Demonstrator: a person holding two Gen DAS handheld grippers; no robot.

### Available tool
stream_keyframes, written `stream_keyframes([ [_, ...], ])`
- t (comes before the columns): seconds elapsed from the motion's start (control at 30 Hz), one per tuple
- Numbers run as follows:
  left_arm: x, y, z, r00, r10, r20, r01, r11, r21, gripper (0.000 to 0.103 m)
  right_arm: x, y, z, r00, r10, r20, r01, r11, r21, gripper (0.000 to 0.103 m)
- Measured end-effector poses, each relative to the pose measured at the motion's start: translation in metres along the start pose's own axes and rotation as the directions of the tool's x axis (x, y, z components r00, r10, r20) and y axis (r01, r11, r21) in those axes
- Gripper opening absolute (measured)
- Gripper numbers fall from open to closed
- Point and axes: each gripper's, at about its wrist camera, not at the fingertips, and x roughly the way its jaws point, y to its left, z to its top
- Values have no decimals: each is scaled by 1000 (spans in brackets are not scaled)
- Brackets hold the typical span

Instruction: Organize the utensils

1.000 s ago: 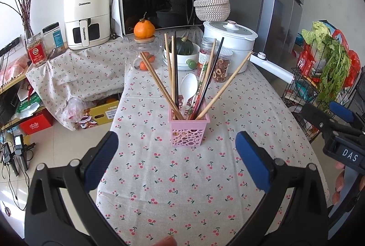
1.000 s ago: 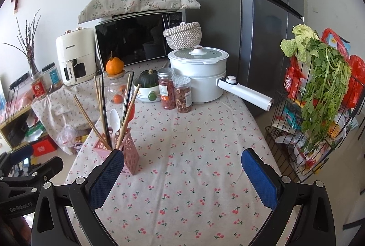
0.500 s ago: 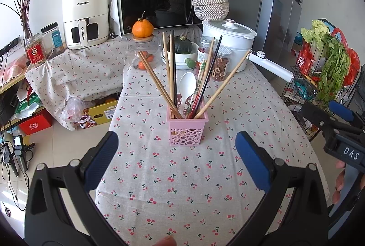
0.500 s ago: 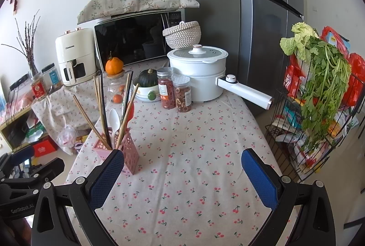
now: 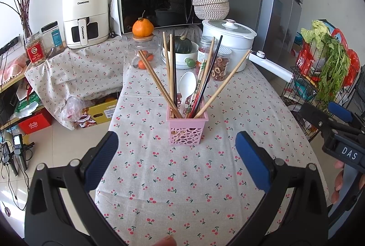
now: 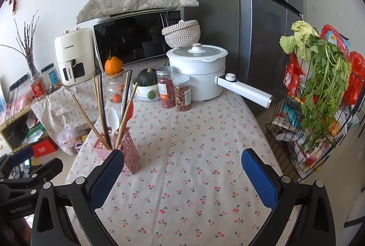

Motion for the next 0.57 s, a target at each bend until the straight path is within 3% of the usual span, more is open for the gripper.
stream_keyframes([
  [0.57,2,-3,-7,1000,-9,-6,9,1000,8,102,1,1,-3,1000,-1,-6,1,1000,4,103],
])
